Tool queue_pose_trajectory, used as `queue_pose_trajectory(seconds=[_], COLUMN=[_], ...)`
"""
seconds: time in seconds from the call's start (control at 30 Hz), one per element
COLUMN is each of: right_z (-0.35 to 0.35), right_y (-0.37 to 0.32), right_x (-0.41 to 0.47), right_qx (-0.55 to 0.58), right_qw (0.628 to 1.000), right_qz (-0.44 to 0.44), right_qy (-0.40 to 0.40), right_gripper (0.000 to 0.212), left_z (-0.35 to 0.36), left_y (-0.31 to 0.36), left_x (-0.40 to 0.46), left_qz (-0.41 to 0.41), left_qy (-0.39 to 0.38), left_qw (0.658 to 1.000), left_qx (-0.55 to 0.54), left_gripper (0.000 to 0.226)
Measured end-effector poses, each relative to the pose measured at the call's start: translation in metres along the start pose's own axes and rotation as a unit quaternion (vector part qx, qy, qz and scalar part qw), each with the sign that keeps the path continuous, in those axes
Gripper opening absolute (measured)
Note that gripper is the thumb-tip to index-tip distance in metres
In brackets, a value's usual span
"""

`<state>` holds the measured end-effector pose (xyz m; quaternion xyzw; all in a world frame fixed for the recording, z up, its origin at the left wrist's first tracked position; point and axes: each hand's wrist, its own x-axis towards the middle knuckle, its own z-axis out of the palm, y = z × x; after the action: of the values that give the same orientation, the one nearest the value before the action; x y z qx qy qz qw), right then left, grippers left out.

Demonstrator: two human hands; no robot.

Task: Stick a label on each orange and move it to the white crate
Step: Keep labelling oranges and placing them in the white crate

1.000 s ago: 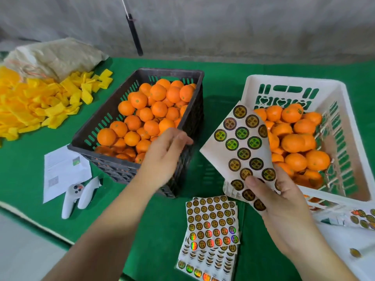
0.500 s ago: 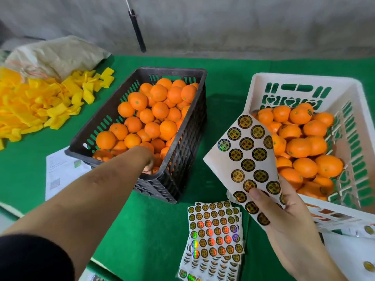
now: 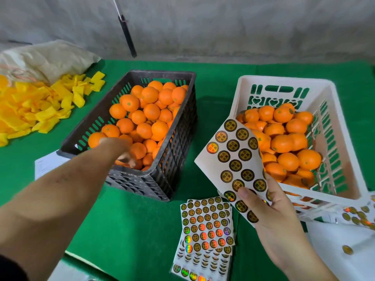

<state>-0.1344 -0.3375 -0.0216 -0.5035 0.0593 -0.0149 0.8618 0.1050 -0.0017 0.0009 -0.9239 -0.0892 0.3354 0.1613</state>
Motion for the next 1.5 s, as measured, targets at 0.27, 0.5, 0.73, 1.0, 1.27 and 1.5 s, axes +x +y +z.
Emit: queue_pose_trajectory(seconds=[0.27, 0.5, 0.73, 1.0, 1.27, 1.5], right_z=[0.001, 0.003, 0.004, 0.018, 0.028, 0.021], right_y=[-0.006, -0.003, -0.016, -0.023, -0.049, -0.055], right_x=[-0.008, -0.021, -0.038, -0.044, -0.038, -0.015], right_qx=[-0.083, -0.087, -0.181, -0.419, -0.618, -0.599], right_qw=[0.996, 0.994, 0.972, 0.872, 0.633, 0.677], right_qz=[0.002, 0.014, -0.096, -0.200, -0.460, -0.410], right_qy=[0.040, 0.057, 0.118, 0.152, 0.078, -0.121], right_gripper=[0.092, 0.094, 0.083, 0.106, 0.028, 0.029], left_z=[0.033, 0.093, 0.087, 0.114, 0.107, 0.102], left_y=[0.001, 0.058, 0.076, 0.092, 0.086, 0.074], left_x=[-0.129, -0.218, -0.226, -0.225, -0.246, -0.252], left_qz=[0.234, 0.456, 0.494, 0.360, 0.432, 0.500], left_qy=[0.070, -0.242, -0.055, 0.033, 0.132, 0.105], left_qw=[0.721, 0.409, 0.340, 0.477, 0.556, 0.603], left_qx=[-0.648, -0.753, -0.798, -0.801, -0.698, -0.613], left_gripper=[0.075, 0.032, 0.080, 0.075, 0.092, 0.086])
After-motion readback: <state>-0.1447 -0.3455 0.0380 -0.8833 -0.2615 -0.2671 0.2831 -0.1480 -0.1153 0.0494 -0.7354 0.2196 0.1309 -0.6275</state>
